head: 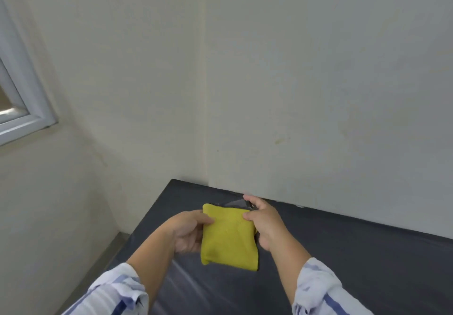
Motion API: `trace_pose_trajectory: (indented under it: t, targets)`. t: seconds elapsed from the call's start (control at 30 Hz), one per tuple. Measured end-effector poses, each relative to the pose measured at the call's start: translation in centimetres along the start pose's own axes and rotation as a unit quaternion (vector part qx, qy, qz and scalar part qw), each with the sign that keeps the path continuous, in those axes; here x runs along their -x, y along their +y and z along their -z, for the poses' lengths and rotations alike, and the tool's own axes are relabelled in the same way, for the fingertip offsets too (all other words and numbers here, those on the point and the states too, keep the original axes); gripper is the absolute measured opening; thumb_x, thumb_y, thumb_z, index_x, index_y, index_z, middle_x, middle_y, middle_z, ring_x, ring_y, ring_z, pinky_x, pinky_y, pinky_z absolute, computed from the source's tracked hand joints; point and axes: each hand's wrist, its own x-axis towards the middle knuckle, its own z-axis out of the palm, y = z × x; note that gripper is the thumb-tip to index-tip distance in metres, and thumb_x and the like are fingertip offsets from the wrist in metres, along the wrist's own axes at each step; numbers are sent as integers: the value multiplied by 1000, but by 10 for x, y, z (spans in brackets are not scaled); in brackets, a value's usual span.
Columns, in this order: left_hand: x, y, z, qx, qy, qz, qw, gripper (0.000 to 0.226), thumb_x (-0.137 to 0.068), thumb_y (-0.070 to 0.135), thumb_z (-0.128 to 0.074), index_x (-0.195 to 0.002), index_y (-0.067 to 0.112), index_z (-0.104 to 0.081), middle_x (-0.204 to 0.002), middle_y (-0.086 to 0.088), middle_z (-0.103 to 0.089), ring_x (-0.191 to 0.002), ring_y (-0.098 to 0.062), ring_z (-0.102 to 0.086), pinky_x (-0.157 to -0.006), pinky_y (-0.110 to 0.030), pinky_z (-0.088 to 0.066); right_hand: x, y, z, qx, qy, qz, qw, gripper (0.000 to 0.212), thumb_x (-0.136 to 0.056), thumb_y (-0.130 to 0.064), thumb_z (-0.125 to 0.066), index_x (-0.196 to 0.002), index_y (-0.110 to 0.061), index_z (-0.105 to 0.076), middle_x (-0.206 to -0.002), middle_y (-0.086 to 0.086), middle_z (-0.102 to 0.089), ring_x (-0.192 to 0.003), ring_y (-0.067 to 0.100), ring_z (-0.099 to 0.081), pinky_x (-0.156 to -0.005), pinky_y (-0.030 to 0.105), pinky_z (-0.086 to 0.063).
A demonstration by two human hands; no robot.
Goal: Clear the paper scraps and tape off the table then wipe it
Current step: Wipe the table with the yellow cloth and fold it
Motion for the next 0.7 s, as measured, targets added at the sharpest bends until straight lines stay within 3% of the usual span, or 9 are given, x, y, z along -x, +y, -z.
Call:
trace_pose_trajectory:
  t: [0.2, 0.33, 0.4, 0.47, 0.53, 0.6, 0.7]
  targets:
    - [-65, 21, 86, -42, 36, -6, 998, 56, -84, -12, -34, -124, 24, -50, -120, -14, -59, -105, -36, -60, -84, -59, -51, -75, 29, -76, 121, 45, -11, 992, 54, -83, 8, -49, -125, -25, -54, -127, 3, -52, -101, 19, -54, -77, 27, -45]
    - [-116, 36, 112, -140, 122, -75, 980, 68, -84, -2, -36, -143, 33, -31, -137, -6, -47, -114, -29, -51, -95, -48, -47, -117, 30, -101, 123, 66, -1, 990, 61, -83, 1, -50, -136, -28, -41, -136, 4, -45, -107, 20, -53, -78, 27, -49]
    - [-136, 33, 117, -260, 202, -76, 941, 71, -85, 7, -39, -148, 29, -16, -149, -9, -30, -127, -32, -40, -103, -43, -39, -129, 33, -108, 206, 88, 16, 974, 64, -82, -2, -51, -139, -24, -35, -139, 6, -38, -115, 23, -48, -85, 26, -45]
    - [-147, 18, 118, -413, 227, -75, 879, 69, -85, 10, -40, -149, 25, -18, -150, -11, -24, -131, -34, -35, -106, -42, -35, -134, 45, -116, 356, 74, 54, 930, 52, -80, -1, -48, -130, -17, -46, -137, 10, -39, -119, 26, -47, -88, 23, -38]
    - [-150, -4, 113, -526, 175, -83, 828, 62, -87, 13, -41, -146, 24, -27, -153, -9, -21, -138, -31, -26, -110, -42, -30, -134, 69, -124, 500, -9, 49, 864, 42, -83, -4, -46, -124, -14, -51, -138, 10, -40, -121, 27, -47, -93, 26, -39]
    - [-147, -24, 109, -601, 115, -77, 787, 57, -91, 19, -42, -145, 24, -27, -157, -6, -11, -144, -27, -11, -113, -44, -25, -129, 97, -126, 574, -88, 0, 814, 46, -88, -13, -46, -134, -17, -42, -148, 7, -28, -132, 29, -35, -106, 36, -34]
    - [-142, -41, 109, -668, 104, -71, 733, 60, -94, 29, -42, -148, 25, -18, -159, -5, 2, -146, -27, 4, -116, -46, -15, -115, 119, -118, 610, -123, -7, 783, 52, -92, -20, -43, -142, -20, -30, -157, -2, -8, -143, 26, -11, -114, 40, -22]
